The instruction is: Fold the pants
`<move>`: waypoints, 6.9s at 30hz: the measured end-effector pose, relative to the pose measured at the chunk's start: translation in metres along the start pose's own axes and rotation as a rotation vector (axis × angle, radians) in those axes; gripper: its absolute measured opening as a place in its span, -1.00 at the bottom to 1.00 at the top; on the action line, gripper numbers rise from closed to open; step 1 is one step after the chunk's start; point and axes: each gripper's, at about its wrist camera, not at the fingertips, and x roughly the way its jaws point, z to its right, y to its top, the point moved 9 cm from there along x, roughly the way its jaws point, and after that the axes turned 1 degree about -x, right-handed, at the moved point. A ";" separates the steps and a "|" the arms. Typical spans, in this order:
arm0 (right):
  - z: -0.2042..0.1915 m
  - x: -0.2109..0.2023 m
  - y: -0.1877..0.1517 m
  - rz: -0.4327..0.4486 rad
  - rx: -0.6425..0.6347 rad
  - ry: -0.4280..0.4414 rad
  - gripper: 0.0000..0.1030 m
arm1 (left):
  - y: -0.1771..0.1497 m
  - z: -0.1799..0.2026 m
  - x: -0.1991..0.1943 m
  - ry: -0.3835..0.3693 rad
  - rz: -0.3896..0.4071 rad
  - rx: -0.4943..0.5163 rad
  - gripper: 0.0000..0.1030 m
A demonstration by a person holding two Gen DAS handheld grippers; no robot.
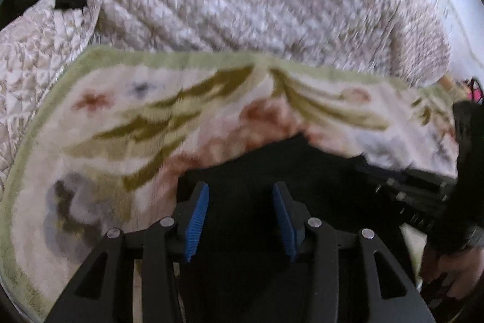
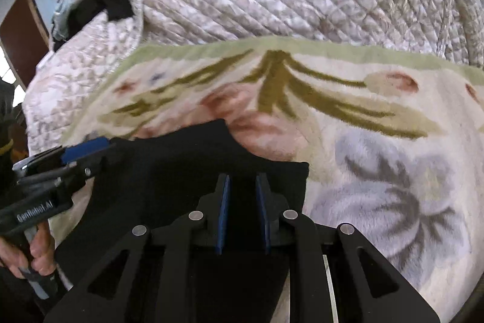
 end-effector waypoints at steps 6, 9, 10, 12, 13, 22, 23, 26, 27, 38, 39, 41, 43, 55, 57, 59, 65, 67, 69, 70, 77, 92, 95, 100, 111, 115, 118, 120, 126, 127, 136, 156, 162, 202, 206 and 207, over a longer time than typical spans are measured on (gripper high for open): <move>0.014 0.007 -0.003 0.021 0.063 0.013 -0.66 | -0.010 -0.018 0.012 -0.047 -0.023 -0.104 0.24; 0.015 0.010 -0.002 0.031 0.080 0.019 -0.66 | -0.009 -0.015 0.011 -0.035 -0.013 -0.091 0.24; 0.015 0.011 -0.002 0.032 0.082 0.021 -0.66 | -0.009 -0.014 0.010 -0.023 -0.006 -0.077 0.24; 0.015 0.008 -0.001 0.032 0.080 0.018 -0.66 | -0.007 -0.013 0.008 -0.012 0.007 -0.066 0.24; 0.016 0.009 -0.001 0.032 0.083 0.016 -0.66 | -0.006 -0.013 0.007 -0.009 0.014 -0.062 0.24; -0.005 -0.037 -0.018 0.085 0.054 0.020 -0.66 | -0.009 -0.006 -0.032 0.020 0.104 0.006 -0.07; -0.006 -0.042 -0.022 0.087 0.055 0.019 -0.66 | -0.011 -0.005 -0.038 0.012 0.112 0.008 -0.07; -0.014 -0.058 -0.037 0.087 0.049 0.039 -0.65 | -0.016 -0.006 -0.052 -0.012 0.137 0.008 -0.05; -0.015 -0.061 -0.042 0.078 0.050 0.052 -0.59 | -0.019 -0.009 -0.055 -0.020 0.135 -0.002 0.00; 0.017 -0.058 -0.063 0.040 0.245 0.142 0.18 | -0.046 -0.045 -0.050 -0.125 0.059 -0.168 0.13; 0.015 -0.056 -0.064 0.034 0.251 0.158 0.18 | -0.047 -0.043 -0.049 -0.148 0.055 -0.173 0.13; 0.012 -0.051 -0.064 0.026 0.253 0.175 0.18 | -0.047 -0.036 -0.047 -0.188 0.045 -0.171 0.13; 0.010 -0.048 -0.063 0.024 0.249 0.179 0.18 | -0.049 -0.029 -0.040 -0.204 0.021 -0.166 0.13; -0.013 -0.044 -0.075 0.009 0.218 0.235 0.01 | -0.065 -0.021 -0.026 -0.254 -0.034 -0.228 0.14; -0.010 -0.039 -0.072 0.010 0.230 0.228 -0.12 | -0.062 -0.022 -0.023 -0.249 -0.030 -0.234 0.12; -0.007 -0.033 -0.066 0.015 0.251 0.228 -0.30 | -0.057 -0.021 -0.020 -0.228 -0.021 -0.233 0.02; -0.011 -0.039 -0.059 0.043 0.233 0.200 -0.67 | -0.047 -0.018 -0.037 -0.199 0.034 -0.214 -0.47; -0.015 -0.045 -0.054 0.056 0.217 0.197 -0.70 | -0.042 -0.014 -0.045 -0.209 0.051 -0.199 -0.53; -0.021 -0.052 -0.046 0.074 0.202 0.202 -0.70 | -0.036 -0.010 -0.050 -0.215 0.059 -0.184 -0.56; -0.023 -0.055 -0.043 0.078 0.202 0.210 -0.71 | -0.032 -0.008 -0.053 -0.222 0.063 -0.179 -0.56; -0.047 -0.057 0.012 0.127 0.112 0.236 -0.71 | 0.027 -0.015 -0.063 -0.186 0.135 -0.104 -0.57; -0.022 0.050 0.077 0.035 0.089 0.157 -0.51 | 0.073 -0.096 0.046 -0.016 0.028 -0.133 -0.39; -0.011 0.038 0.071 0.051 0.098 0.138 -0.43 | 0.074 -0.110 0.034 0.018 0.052 -0.162 -0.39; -0.017 0.000 0.062 0.098 0.006 0.067 -0.43 | 0.070 -0.095 -0.010 0.012 0.126 -0.148 -0.40; -0.058 0.007 -0.003 0.008 -0.155 0.021 -0.72 | 0.002 -0.053 -0.015 0.033 0.034 -0.057 -0.40; -0.063 -0.012 0.001 0.040 -0.154 0.034 -0.72 | -0.002 -0.053 -0.031 0.032 0.068 -0.082 -0.40; -0.069 -0.024 -0.007 0.048 -0.163 0.038 -0.72 | -0.008 -0.047 -0.043 0.037 0.092 -0.086 -0.40; -0.072 -0.031 -0.015 0.054 -0.172 0.037 -0.72 | -0.012 -0.043 -0.047 0.044 0.100 -0.086 -0.40; -0.074 -0.034 -0.026 0.061 -0.153 0.032 -0.39 | -0.023 -0.039 -0.040 0.080 0.084 -0.058 -0.33; -0.072 -0.033 -0.026 0.059 -0.151 0.025 -0.39 | -0.024 -0.040 -0.038 0.079 0.076 -0.060 -0.32; -0.062 -0.009 -0.037 0.016 -0.148 -0.018 -0.38 | -0.033 -0.046 -0.024 0.135 0.050 -0.051 -0.21; -0.047 0.007 -0.044 0.016 -0.131 -0.040 -0.08 | -0.041 -0.045 -0.006 0.153 0.011 -0.032 0.19; -0.045 0.007 -0.044 0.027 -0.129 -0.034 -0.04 | -0.041 -0.046 -0.006 0.161 0.011 -0.025 0.21; -0.044 0.006 -0.043 0.035 -0.134 -0.040 -0.01 | -0.041 -0.046 -0.005 0.160 0.008 -0.020 0.27; -0.044 0.006 -0.042 0.035 -0.133 -0.040 -0.01 | -0.041 -0.046 -0.005 0.160 0.008 -0.021 0.27; -0.045 0.006 -0.043 0.035 -0.135 -0.042 -0.01 | -0.041 -0.046 -0.005 0.160 0.008 -0.021 0.27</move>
